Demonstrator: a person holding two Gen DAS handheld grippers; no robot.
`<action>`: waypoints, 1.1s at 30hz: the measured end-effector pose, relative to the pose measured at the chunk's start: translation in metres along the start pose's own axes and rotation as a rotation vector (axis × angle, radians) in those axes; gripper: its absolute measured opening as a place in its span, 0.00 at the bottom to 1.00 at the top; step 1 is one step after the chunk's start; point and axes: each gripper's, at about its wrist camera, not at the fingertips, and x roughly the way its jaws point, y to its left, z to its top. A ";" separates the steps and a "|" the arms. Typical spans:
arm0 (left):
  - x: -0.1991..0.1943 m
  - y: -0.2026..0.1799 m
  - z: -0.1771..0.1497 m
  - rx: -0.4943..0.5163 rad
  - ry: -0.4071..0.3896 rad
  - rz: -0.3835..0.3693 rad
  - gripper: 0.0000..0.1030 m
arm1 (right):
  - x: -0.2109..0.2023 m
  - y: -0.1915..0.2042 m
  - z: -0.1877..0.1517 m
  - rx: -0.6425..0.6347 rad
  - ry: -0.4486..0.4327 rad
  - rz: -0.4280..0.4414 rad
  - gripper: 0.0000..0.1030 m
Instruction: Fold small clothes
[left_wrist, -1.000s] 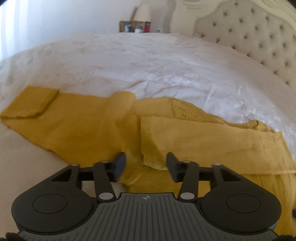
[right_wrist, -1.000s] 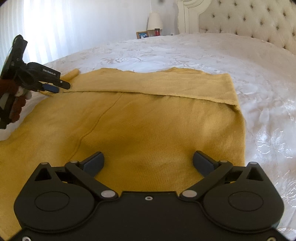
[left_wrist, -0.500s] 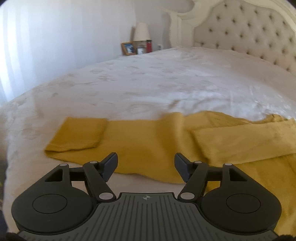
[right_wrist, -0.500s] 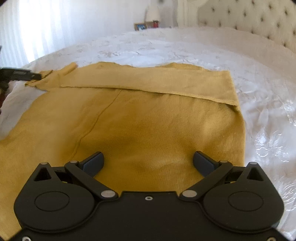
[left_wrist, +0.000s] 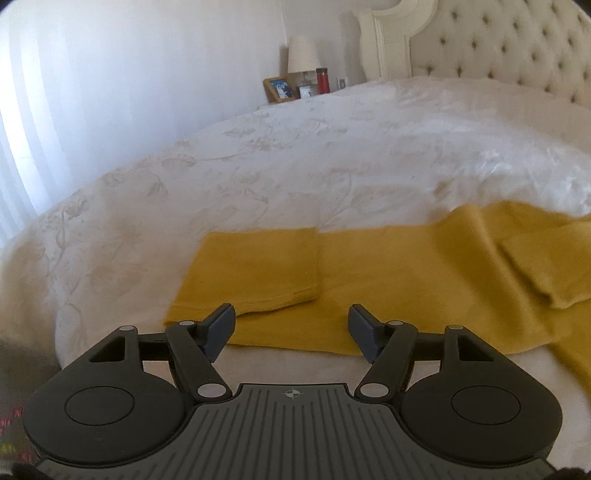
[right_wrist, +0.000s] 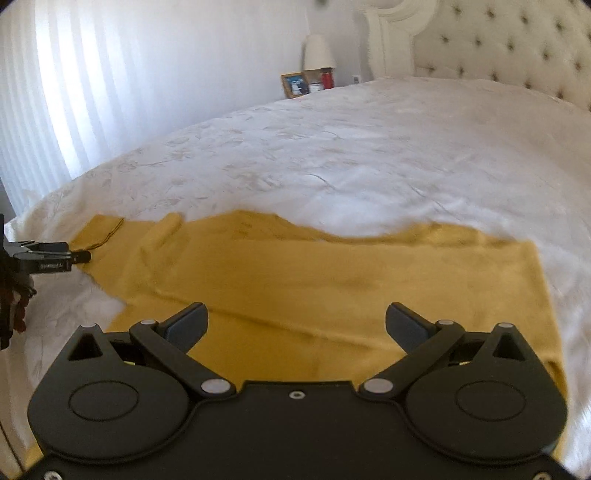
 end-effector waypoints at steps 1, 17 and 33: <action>0.005 0.001 0.000 0.012 0.003 0.004 0.64 | 0.008 0.005 0.004 -0.002 0.006 0.003 0.99; 0.035 0.026 0.022 -0.082 -0.035 -0.074 0.04 | 0.039 0.020 0.010 0.098 0.077 0.055 0.99; -0.072 -0.096 0.110 -0.235 -0.255 -0.567 0.04 | 0.008 -0.029 -0.001 0.213 0.052 0.042 0.99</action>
